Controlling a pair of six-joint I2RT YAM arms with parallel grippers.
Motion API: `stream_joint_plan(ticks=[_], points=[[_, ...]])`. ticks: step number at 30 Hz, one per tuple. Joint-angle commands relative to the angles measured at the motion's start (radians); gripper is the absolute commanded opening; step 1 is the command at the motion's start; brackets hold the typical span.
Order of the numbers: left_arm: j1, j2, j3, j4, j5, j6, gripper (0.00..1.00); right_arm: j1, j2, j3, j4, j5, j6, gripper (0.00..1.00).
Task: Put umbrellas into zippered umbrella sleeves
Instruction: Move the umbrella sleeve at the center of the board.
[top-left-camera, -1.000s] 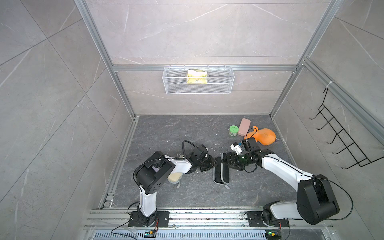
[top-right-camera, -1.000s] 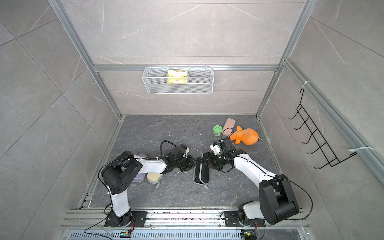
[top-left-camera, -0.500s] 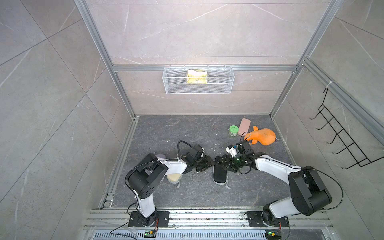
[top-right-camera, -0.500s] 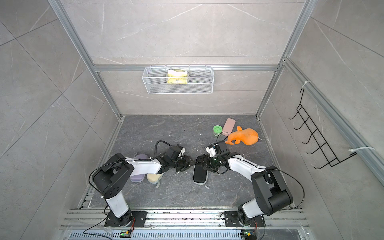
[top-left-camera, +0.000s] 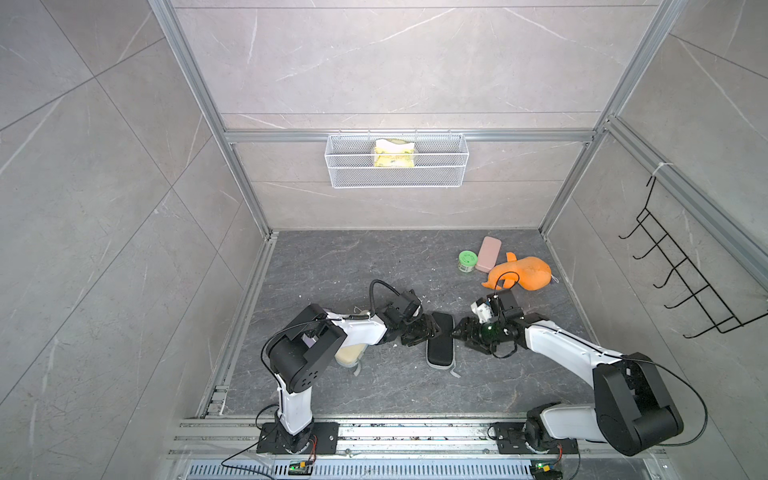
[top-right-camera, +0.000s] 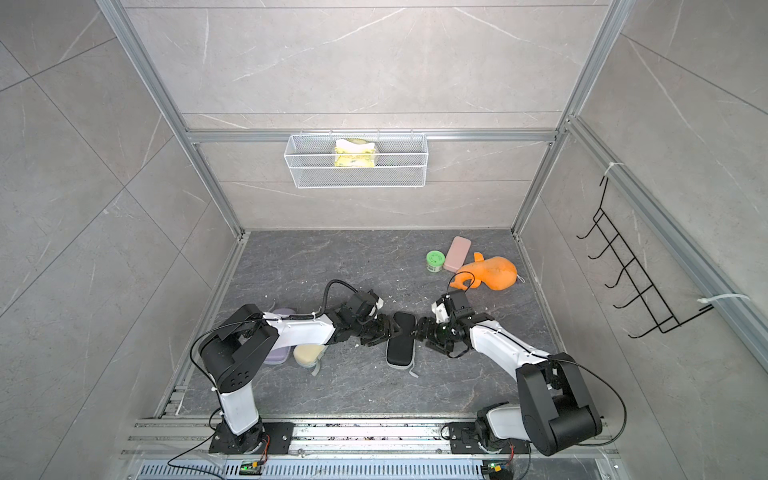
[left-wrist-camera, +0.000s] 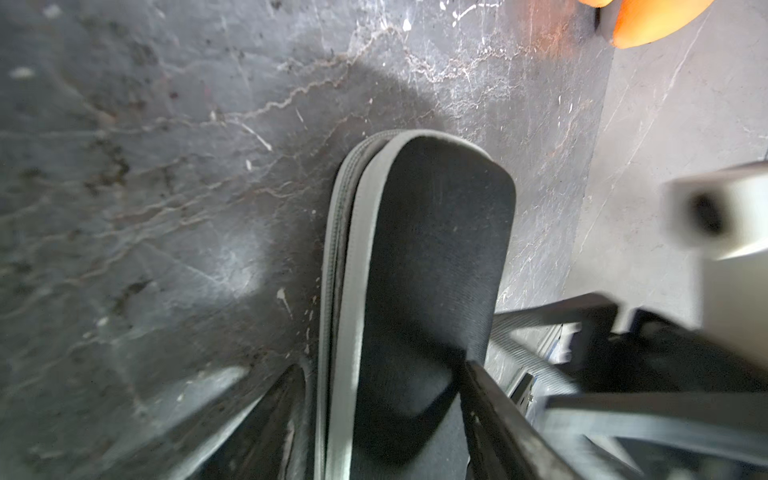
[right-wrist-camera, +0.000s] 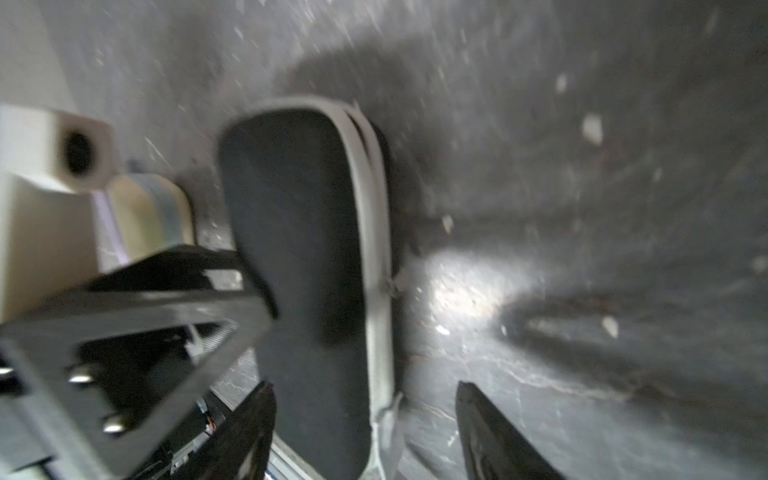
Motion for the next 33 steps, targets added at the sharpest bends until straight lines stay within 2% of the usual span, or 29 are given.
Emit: stream_joint_plan(ticks=[1,6,10,12,14,16,18,21,23,27,31,33], points=[[0.010,0.026,0.061,-0.078,0.035,0.084,0.62,0.100,0.012,-0.035,0.163,0.033,0.147,0.70],[0.088,0.053,0.094,-0.154,0.089,0.147,0.56,0.233,0.096,-0.006,0.376,0.048,0.308,0.56],[0.121,0.046,0.138,-0.256,0.089,0.229,0.56,0.279,0.139,0.051,0.394,0.016,0.292,0.56],[0.133,0.052,0.149,-0.281,0.093,0.249,0.56,0.271,0.119,0.082,0.275,0.032,0.175,0.62],[0.139,0.059,0.157,-0.306,0.087,0.268,0.56,0.259,0.063,0.131,0.090,0.140,-0.025,0.69],[0.141,0.063,0.162,-0.314,0.088,0.280,0.56,0.253,0.003,0.141,-0.020,0.259,-0.171,0.71],[0.141,0.067,0.169,-0.317,0.092,0.281,0.57,0.253,-0.048,0.128,-0.046,0.352,-0.280,0.73],[0.141,0.072,0.185,-0.325,0.087,0.283,0.58,0.253,-0.122,0.046,0.055,0.447,-0.373,0.73],[0.139,0.067,0.193,-0.343,0.064,0.287,0.60,0.253,-0.150,-0.019,0.150,0.505,-0.374,0.73],[0.112,0.005,0.197,-0.369,-0.022,0.333,0.68,0.253,-0.118,-0.026,0.169,0.538,-0.283,0.73],[0.041,-0.034,0.203,-0.382,-0.142,0.389,0.83,0.253,-0.118,-0.043,0.192,0.570,-0.231,0.73],[-0.001,-0.028,0.220,-0.404,-0.207,0.417,0.86,0.254,-0.119,-0.043,0.193,0.570,-0.227,0.72]])
